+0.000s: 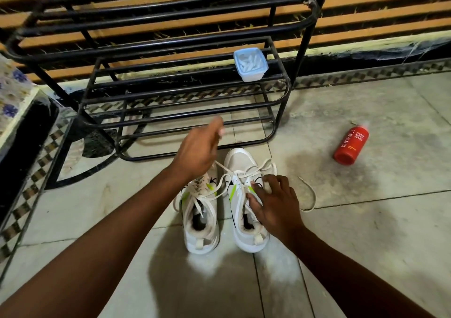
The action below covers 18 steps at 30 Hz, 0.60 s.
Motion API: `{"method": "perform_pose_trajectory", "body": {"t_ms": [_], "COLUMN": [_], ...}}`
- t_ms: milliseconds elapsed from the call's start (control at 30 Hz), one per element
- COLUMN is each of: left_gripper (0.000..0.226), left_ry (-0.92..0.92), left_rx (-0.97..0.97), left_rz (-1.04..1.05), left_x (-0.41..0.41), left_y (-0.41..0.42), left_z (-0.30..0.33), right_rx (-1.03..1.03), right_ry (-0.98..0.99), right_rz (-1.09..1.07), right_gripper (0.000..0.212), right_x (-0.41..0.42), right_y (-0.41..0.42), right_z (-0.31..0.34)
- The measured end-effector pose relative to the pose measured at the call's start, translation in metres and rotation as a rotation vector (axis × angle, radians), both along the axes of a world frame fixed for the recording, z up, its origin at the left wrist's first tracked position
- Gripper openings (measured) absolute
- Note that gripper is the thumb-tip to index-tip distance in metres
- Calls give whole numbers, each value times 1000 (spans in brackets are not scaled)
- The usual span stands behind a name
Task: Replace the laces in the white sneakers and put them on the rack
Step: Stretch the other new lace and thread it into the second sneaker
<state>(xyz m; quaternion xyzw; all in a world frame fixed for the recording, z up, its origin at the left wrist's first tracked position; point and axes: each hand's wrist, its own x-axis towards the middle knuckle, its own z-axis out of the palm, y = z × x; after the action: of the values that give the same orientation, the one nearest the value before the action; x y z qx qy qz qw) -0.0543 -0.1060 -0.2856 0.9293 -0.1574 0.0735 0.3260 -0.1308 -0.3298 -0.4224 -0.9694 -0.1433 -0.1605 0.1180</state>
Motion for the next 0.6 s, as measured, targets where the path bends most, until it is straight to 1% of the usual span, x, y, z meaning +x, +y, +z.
{"method": "perform_pose_trajectory", "body": {"t_ms": [33,67,100,133,167,200,233,267,300,333,400,433,467,500,533,567,600], "left_gripper": [12,26,33,31,26,26,31,34,31,27,28,29,30,31,31,32,35], "left_ry": [-32,-44,-56,-60,-49,-62,-70,-56,-43,3,186,245,237,161,73,22,31], "left_rx": [318,553,718,840,899,882,727,519,275,4,-587,-774,-791,-628,-340,7,331], "left_rz": [-64,-125,-174,-203,-221,-215,-194,-136,-73,-18,18,35,47,39,-4,-61,-113], "left_x": [2,1,0,-2,-4,-5,-6,-7,-7,-7,-5,-4,-3,-1,1,2,2], "left_y": [5,7,8,5,2,1,0,0,-1,-3,-10,-15,-16,-14,-11,-7,-5], "left_z": [-12,-19,-25,-27,-27,-26,-26,-21,-16,-11,5,12,14,15,10,3,-4], "right_rx": [-2,-5,-6,-6,-4,-2,-3,-4,-3,2,16,22,28,32,33,32,30], "right_ry": [-3,-4,-4,-2,0,2,5,9,12,15,19,22,23,23,25,26,27], "right_rz": [1,1,-1,-3,-7,-10,-11,-12,-10,-9,-7,-9,-11,-12,-12,-12,-12], "right_gripper": [37,36,36,36,36,36,36,36,36,37,37,36,36,36,36,36,36], "right_x": [0,0,1,0,1,1,0,0,0,0,0,0,0,0,0,0,0], "right_y": [0,0,0,0,1,1,1,0,0,0,1,1,1,2,2,2,2], "right_z": [0,-1,-1,-1,-2,-1,-2,-2,-1,-1,-1,-1,-1,0,0,0,0]}}
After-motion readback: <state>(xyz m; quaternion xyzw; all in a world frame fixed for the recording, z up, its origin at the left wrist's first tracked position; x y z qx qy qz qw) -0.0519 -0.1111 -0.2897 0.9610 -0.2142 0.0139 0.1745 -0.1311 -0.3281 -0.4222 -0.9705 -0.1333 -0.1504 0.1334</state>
